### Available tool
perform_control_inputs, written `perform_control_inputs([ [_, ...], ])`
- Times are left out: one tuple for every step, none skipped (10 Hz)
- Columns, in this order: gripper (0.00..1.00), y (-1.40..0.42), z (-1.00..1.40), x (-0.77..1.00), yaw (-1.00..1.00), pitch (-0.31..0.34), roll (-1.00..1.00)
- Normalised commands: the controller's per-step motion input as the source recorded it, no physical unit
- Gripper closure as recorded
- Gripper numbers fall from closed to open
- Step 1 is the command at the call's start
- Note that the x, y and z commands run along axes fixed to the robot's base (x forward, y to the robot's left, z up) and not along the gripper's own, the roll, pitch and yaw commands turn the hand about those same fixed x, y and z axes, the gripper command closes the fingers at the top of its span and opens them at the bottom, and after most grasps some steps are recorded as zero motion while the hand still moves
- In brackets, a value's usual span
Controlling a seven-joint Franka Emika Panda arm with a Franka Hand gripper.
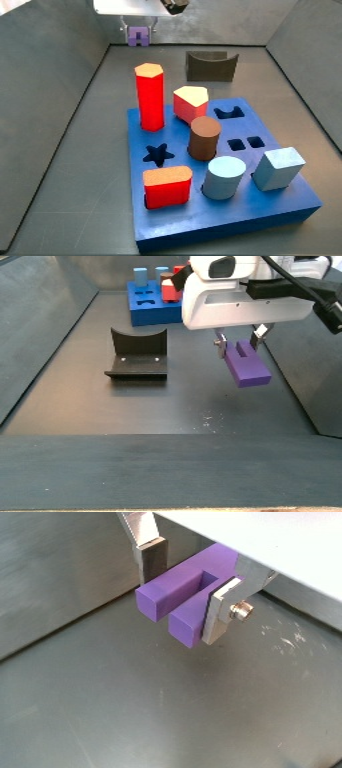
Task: Pick up the double-square object. Move up. Rotate the double-square object. Place the double-square object on the fixture. Regrasp the double-square object. Move to above the board. Insert the double-square object.
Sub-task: Rotate the double-square object.
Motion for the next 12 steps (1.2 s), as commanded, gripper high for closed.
perform_control_inputs([
  [1.0, 0.02, 0.05, -0.05, -1.0, -0.001, 0.0],
  [1.0, 0.02, 0.04, -0.03, -1.0, -0.001, 0.0],
  [1.0, 0.02, 0.03, -0.03, -1.0, -0.001, 0.0],
  [1.0, 0.02, 0.03, -0.02, -1.0, -0.001, 0.0],
  [1.0, 0.02, 0.03, -0.02, -1.0, -0.001, 0.0],
  [1.0, 0.02, 0.03, -0.02, -1.0, -0.001, 0.0],
  [1.0, 0.02, 0.03, -0.02, -1.0, -0.001, 0.0],
  [1.0, 0.02, 0.03, -0.02, -1.0, -0.001, 0.0],
  [1.0, 0.02, 0.03, -0.02, -1.0, -0.001, 0.0],
  [1.0, 0.02, 0.03, -0.02, -1.0, -0.001, 0.0],
  [1.0, 0.02, 0.03, -0.02, -1.0, -0.001, 0.0],
  [1.0, 0.02, 0.03, -0.02, -1.0, -0.001, 0.0],
])
